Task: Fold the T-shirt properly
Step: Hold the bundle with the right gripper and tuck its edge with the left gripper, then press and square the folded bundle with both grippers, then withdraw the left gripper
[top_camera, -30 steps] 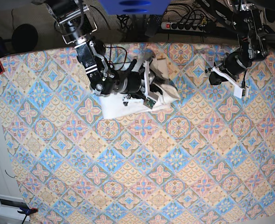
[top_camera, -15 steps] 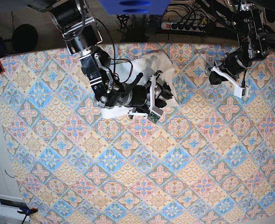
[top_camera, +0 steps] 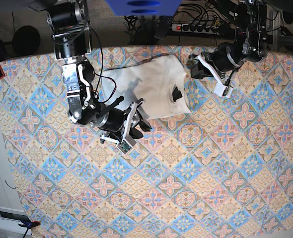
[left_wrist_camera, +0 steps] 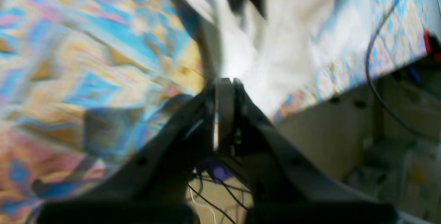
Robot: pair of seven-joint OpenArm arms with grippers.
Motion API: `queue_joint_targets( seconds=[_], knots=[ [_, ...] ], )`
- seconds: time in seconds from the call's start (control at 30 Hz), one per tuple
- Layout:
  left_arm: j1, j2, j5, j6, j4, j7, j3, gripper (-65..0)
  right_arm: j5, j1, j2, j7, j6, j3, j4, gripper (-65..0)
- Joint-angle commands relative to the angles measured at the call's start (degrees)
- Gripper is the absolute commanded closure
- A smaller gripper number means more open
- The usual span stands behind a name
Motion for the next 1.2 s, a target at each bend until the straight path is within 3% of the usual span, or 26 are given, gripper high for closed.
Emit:
queue_joint_targets(
  seconds=[0.0, 0.2, 0.53, 0.73, 0.9, 1.17],
  knots=[
    [-0.38, -0.33, -0.9, -0.38, 0.91, -0.79, 0.97, -0.1, -0.88, 2.24, -0.07, 1.57, 0.12, 0.55, 0.04, -18.6],
    [-1.61, 0.03, 1.12, -0.12, 0.73, -3.69, 6.95, -0.1, -13.37, 6.37, -0.15, 1.57, 0.12, 0.47, -5.76, 0.0],
    [-7.15, 1.43, 9.12, -0.03, -9.64, -6.33, 13.54, -0.2, -20.13, 9.62, -0.24, 7.02, 0.12, -0.15, -20.0, -0.2],
    [-10.14, 1.35, 11.5, -0.03, -15.8, -9.32, 13.45, -0.3, -20.13, 11.12, 0.11, 7.29, 0.12, -6.3, -24.84, 0.0],
    [-12.95, 1.35, 14.66, -0.03, -19.84, -11.34, 13.45, -0.3, -20.13, 8.39, 2.57, 7.29, 0.12, -6.48, -24.22, 0.0],
    [-19.63, 1.43, 15.8, -0.03, -26.34, -13.89, 13.54, -0.4, -20.13, 3.56, 9.96, 6.67, 0.12, -6.39, -15.87, 0.0]
  ],
)
